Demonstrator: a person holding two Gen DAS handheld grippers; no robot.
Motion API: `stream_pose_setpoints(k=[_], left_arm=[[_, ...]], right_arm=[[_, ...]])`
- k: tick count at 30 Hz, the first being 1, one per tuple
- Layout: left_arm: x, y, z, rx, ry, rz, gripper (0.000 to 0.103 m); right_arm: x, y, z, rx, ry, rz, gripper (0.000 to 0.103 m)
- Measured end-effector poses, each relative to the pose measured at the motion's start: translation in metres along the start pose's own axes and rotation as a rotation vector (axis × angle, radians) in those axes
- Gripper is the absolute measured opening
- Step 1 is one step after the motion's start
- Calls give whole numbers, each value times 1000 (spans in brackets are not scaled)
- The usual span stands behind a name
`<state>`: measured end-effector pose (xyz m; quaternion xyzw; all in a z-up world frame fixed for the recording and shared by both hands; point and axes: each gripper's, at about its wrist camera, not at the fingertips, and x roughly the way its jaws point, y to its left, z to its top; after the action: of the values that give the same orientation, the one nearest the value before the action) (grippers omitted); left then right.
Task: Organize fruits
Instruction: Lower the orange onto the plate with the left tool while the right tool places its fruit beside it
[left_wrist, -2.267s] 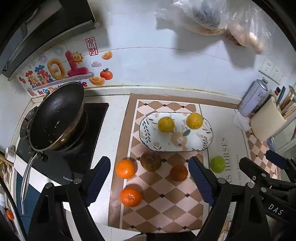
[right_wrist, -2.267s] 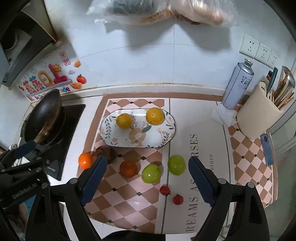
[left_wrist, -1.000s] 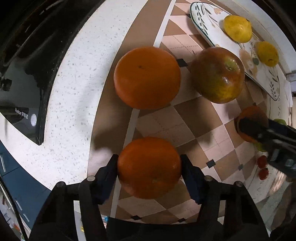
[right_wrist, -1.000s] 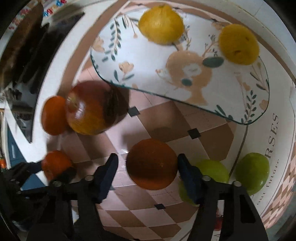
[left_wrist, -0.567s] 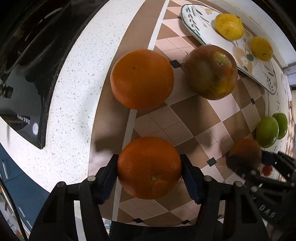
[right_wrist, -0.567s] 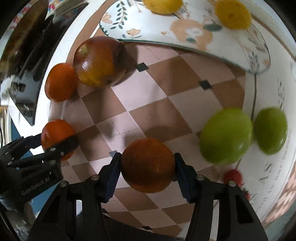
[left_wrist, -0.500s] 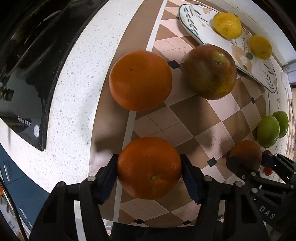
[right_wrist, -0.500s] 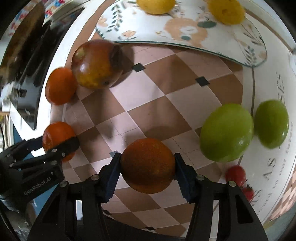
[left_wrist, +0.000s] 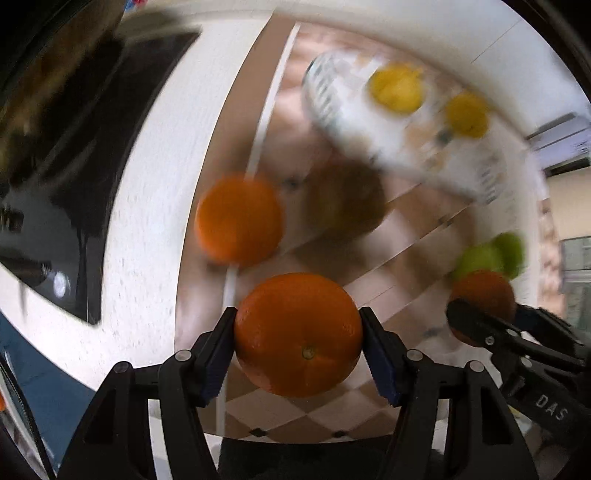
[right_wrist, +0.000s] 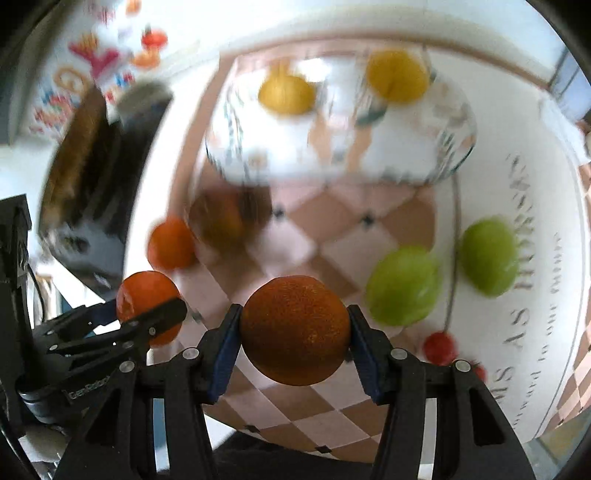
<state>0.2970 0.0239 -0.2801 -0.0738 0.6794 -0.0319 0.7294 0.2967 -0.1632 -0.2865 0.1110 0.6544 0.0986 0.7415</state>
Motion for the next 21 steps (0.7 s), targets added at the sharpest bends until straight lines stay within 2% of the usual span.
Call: stream_pose_setpoints(k=[4, 8, 12, 14, 17, 21], left_arm=[[-42, -25, 45, 50, -90, -48, 62], [-37, -41, 102, 95, -111, 2, 62], [2, -39, 141, 93, -43, 47, 62], [21, -36, 154, 85, 6, 59, 62], [41, -33, 163, 72, 55, 65, 62], [51, -35, 164, 71, 80, 63, 63]], right_arm=[[-26, -16, 41, 36, -77, -12, 58], [-9, -36, 91, 82, -81, -50, 58], [17, -55, 130, 90, -49, -110, 58], [29, -60, 136, 91, -31, -124, 58], [46, -63, 147, 85, -2, -141, 58], [59, -67, 151, 88, 26, -146, 58]])
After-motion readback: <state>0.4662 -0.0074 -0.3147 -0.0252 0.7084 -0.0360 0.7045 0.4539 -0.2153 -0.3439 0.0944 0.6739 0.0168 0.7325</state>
